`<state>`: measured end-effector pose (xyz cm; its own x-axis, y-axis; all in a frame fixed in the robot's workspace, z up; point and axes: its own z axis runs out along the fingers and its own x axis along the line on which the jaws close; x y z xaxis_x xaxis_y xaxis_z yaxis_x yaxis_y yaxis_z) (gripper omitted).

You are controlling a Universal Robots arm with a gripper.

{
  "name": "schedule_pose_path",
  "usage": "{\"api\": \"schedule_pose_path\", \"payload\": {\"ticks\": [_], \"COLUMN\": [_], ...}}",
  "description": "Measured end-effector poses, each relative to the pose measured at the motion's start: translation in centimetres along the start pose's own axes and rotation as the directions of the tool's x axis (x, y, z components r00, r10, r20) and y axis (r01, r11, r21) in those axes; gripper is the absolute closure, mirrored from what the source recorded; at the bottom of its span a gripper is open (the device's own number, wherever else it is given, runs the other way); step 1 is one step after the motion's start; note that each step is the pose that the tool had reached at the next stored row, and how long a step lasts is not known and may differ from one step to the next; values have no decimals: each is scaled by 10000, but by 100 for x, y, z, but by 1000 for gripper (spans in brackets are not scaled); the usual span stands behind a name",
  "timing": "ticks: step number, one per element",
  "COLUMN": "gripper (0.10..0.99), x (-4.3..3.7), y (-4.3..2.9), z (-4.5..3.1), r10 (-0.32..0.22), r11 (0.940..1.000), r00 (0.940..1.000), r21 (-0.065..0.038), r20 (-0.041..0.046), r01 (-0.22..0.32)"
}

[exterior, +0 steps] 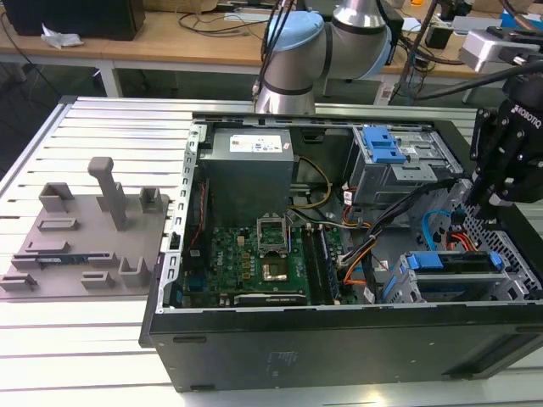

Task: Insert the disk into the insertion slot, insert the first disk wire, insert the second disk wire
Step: 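Insert the second disk wire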

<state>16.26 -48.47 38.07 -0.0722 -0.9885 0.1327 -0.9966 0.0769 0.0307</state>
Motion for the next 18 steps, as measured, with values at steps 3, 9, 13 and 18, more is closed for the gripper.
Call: {"api": "schedule_pose_path", "payload": {"ticks": [3,9,13,18], "gripper": [780,780,780,780], "x": [-21,-64,-126,-139], "y": [73,158,169,166], "z": [1,52,69,86], "r10": [6,25,26,42], "r11": [10000,10000,10000,10000], "r00": [9999,9972,9971,9939], "r21": [1,11,13,38], "r20": [-152,-747,-763,-1098], "r01": [-6,-25,-25,-38]}}
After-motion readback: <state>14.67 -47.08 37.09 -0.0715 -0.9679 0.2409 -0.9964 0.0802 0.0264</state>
